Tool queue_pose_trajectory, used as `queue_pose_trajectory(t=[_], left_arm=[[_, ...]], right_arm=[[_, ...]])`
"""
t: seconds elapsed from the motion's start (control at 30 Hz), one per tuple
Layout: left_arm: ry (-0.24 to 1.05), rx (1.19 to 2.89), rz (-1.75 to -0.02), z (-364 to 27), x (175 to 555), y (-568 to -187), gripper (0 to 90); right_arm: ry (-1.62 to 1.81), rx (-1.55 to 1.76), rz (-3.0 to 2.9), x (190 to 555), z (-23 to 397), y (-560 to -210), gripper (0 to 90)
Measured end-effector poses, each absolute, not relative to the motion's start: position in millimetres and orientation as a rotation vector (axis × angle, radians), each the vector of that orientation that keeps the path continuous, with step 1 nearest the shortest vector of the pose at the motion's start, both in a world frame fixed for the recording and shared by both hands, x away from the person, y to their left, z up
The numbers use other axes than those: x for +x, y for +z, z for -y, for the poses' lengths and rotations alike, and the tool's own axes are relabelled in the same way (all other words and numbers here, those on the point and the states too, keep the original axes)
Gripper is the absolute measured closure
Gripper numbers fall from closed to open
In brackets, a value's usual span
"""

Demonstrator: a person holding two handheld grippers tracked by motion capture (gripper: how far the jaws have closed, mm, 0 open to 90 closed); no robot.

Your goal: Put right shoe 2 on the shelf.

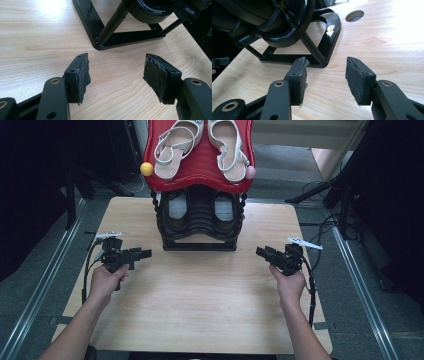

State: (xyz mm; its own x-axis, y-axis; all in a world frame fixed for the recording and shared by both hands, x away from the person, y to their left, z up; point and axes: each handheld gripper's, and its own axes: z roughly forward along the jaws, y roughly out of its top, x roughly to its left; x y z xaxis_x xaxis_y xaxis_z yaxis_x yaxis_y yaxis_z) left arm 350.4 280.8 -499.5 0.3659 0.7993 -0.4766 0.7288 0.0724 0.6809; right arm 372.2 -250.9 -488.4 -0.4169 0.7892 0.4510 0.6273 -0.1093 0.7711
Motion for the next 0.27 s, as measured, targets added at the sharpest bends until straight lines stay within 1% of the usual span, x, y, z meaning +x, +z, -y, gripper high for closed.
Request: queue_pose_trajectory(t=[0.17, 0.27], left_arm=[[0.102, 1.680, -1.382, -279.3, 350.4, -499.5, 36.4], [0.133, 1.702, -1.385, -275.7, 350.6, -500.4, 34.8]], right_arm=[[1.546, 1.597, -1.997, 372.2, 249.7, -489.6, 51.6], [1.540, 1.584, -2.010, 372.1, 248.1, -489.9, 52.7]])
